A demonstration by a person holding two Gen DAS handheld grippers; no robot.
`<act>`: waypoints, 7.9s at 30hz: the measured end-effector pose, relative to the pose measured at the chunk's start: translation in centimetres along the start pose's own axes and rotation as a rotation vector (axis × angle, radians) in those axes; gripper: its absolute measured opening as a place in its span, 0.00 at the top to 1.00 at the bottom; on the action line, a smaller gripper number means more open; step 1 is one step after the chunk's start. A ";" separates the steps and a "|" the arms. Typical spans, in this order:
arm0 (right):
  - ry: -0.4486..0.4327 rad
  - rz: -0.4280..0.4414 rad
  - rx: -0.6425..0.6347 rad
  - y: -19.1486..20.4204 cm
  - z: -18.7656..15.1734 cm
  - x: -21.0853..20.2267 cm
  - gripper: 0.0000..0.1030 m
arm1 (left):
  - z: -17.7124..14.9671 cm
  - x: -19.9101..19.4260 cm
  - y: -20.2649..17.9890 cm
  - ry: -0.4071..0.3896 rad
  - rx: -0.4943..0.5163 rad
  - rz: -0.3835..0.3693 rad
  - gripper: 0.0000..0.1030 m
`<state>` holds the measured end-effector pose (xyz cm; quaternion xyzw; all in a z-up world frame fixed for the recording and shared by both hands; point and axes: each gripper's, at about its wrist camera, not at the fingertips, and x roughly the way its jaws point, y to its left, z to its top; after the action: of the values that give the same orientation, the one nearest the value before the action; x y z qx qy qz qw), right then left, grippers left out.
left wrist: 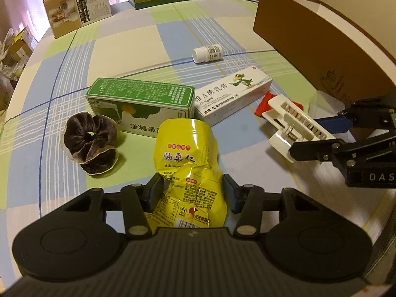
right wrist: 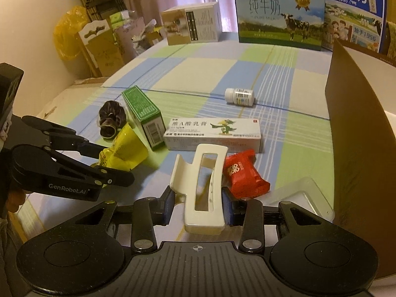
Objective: Organize objects
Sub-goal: 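Carry the yellow packet and white clip over the open box, then release the yellow packet and white clip into the box, then withdraw both tools from the box toward the table, then grasp the clear plastic container with the left gripper while the right tool moves toward the red packet, then grasp the red candy packet with the right gripper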
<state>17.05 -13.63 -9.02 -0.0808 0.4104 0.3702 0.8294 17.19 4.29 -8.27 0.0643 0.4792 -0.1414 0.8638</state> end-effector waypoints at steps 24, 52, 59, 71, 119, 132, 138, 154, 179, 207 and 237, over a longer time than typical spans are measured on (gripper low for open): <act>-0.163 -0.039 0.009 0.1 0.9 -9.7 0.65 | 3.9 -6.2 -4.8 -0.109 -0.060 -0.027 0.55; -0.226 -0.324 0.201 -17.4 0.5 -20.1 0.65 | 17.8 -4.9 -24.4 -0.180 0.074 -0.256 0.54; -0.179 -0.357 0.229 -20.6 -0.1 -19.0 0.65 | 19.0 -0.9 -26.5 -0.094 0.055 -0.226 0.54; -0.118 -0.382 0.218 -22.7 -0.2 -17.0 0.65 | 19.1 3.4 -27.2 -0.015 0.063 -0.154 0.54; -0.223 -0.422 0.284 -21.0 -0.1 -20.2 0.55 | 17.3 1.5 -26.3 -0.062 0.095 -0.202 0.29; -0.340 -0.352 0.258 -12.7 1.5 -23.0 0.55 | 15.0 -5.2 -19.2 -0.177 0.001 -0.222 0.28; -0.364 -0.276 0.218 -7.8 2.6 -21.8 0.55 | 13.3 -7.5 -14.2 -0.213 -0.044 -0.169 0.28; -0.182 -0.206 0.311 -0.6 -0.4 -13.0 0.55 | 5.8 -6.4 -6.1 -0.139 -0.126 -0.067 0.28; -0.335 -0.404 0.528 -10.5 -3.9 -19.9 0.61 | 5.1 2.3 -15.8 -0.101 0.232 -0.235 0.30; -0.355 -0.419 0.542 -10.7 -4.5 -21.2 0.61 | 5.2 1.3 -15.3 -0.116 0.283 -0.151 0.49; -0.032 -0.142 0.081 -2.0 2.0 -0.7 0.60 | 1.4 -2.6 0.2 -0.023 -0.202 0.088 0.49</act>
<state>19.33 -14.57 -7.56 -0.0704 0.4051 0.2947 0.8626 17.03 4.61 -5.34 -0.0038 0.4777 -0.0548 0.8768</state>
